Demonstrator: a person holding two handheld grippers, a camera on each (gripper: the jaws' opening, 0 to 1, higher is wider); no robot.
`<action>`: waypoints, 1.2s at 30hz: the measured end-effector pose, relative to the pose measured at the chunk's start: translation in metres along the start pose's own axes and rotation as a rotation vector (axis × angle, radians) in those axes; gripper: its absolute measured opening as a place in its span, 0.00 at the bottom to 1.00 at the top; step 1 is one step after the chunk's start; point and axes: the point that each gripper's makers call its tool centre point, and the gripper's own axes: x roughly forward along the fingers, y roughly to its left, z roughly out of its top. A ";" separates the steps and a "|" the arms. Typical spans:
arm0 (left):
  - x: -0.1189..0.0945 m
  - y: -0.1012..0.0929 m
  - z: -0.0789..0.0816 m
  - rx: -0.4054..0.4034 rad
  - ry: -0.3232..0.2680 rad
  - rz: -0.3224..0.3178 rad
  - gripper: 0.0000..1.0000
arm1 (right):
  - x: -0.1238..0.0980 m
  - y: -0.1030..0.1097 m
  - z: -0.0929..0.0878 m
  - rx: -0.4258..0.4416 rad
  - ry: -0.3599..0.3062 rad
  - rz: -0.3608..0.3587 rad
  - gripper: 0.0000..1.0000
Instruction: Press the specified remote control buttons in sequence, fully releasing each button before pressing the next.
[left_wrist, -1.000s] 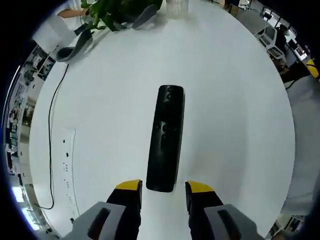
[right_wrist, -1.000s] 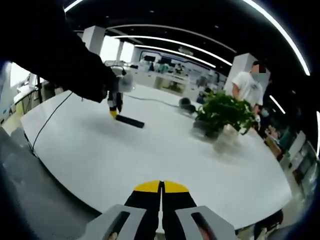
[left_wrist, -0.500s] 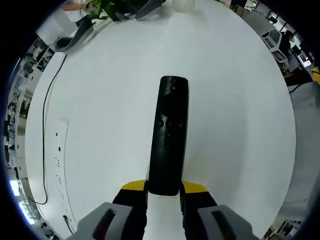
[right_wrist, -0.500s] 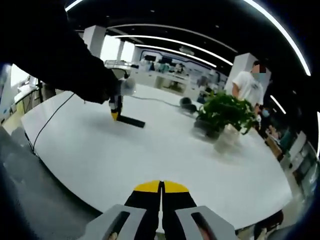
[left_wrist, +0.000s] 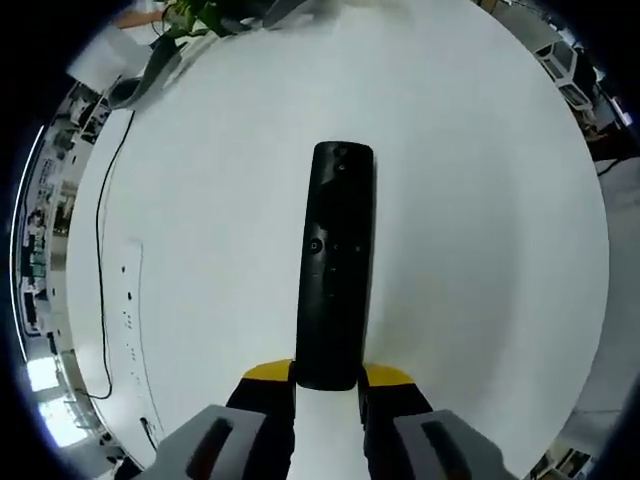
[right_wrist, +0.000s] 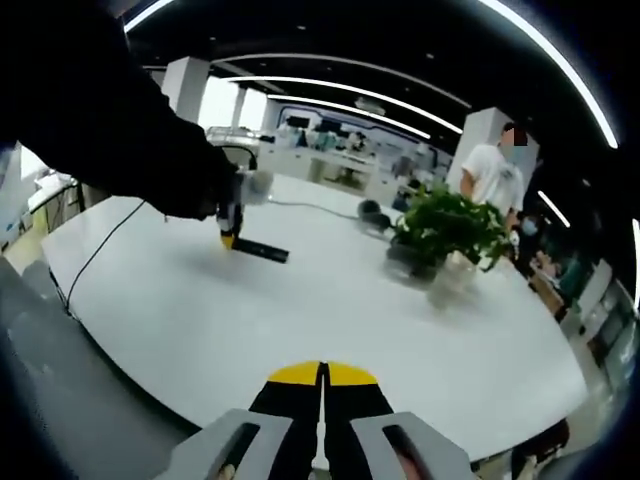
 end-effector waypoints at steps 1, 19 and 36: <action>0.000 -0.003 -0.001 -0.012 0.008 -0.002 0.24 | 0.000 0.000 0.000 -0.001 0.000 0.000 0.00; -0.004 -0.055 -0.005 0.043 0.093 -0.002 0.24 | -0.003 -0.001 0.001 0.010 -0.020 -0.003 0.00; -0.006 -0.097 -0.013 0.023 0.100 -0.050 0.24 | -0.004 -0.002 0.003 0.011 -0.042 -0.001 0.00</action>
